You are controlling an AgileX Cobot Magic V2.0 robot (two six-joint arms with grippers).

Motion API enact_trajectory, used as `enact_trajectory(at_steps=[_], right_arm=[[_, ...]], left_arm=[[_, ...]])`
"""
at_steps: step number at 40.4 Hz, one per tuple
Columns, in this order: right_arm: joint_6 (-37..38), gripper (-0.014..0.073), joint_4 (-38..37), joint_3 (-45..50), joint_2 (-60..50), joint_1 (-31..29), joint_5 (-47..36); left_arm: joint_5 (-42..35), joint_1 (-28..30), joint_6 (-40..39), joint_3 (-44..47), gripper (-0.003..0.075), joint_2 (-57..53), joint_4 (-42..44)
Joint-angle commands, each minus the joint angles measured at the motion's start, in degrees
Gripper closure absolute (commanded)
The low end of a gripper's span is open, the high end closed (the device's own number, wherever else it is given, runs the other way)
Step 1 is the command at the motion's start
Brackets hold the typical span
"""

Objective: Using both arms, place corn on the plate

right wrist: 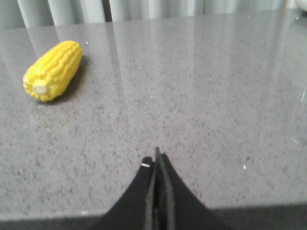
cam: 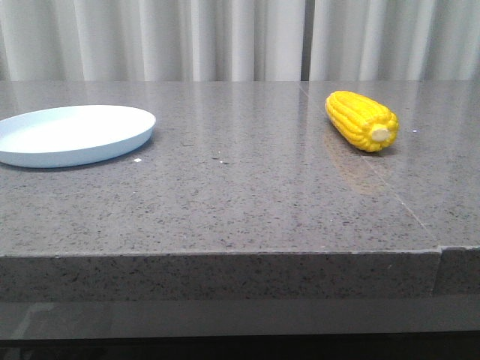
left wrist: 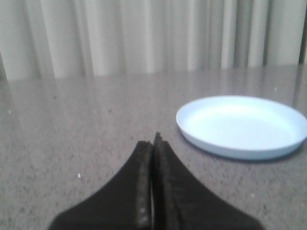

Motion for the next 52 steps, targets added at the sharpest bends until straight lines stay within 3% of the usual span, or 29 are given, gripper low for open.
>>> enact_trajectory(at_steps=[1,11,19,27,35,39,45,49,52], right_arm=[[-0.53,0.0683,-0.72,-5.76,-0.63,-0.21,-3.7],[-0.53,0.0683,-0.72,-19.39,3.07,-0.21,7.19],[-0.53,0.0683,-0.72,-27.38,14.18,-0.21,8.33],[-0.53,0.0683,-0.72,-31.08,23.01,-0.21,7.91],[-0.53,0.0649,-0.72,-31.06,23.67,-0.21,6.06],[-0.53,0.0489,-0.72,-31.06,23.67,-0.21,6.01],[-0.53,0.0146,-0.72,-31.06,23.67,-0.21,5.94],[-0.53,0.0023,-0.72,-31.0,23.67,-0.21,5.78],[-0.53,0.0013,-0.72,-31.0,23.67,-0.21,5.78]], left_arm=[[-7.2,0.05,-0.56,-3.46,0.0741,-1.02,-0.54],[3.12,0.05,-0.56,-16.69,0.0741,2.02,0.33],[13.73,0.05,-0.56,-26.73,0.0741,13.0,0.46],[12.15,0.05,-0.56,-29.55,0.0741,20.5,0.46],[11.85,0.05,-0.56,-29.55,0.0733,21.04,0.46],[12.31,0.05,-0.56,-29.55,0.0646,21.04,0.46],[12.93,0.05,-0.56,-29.44,0.0295,21.04,0.46],[12.83,0.05,-0.56,-29.44,0.0107,21.04,0.46],[12.83,0.05,-0.56,-29.44,0.0079,21.04,0.46]])
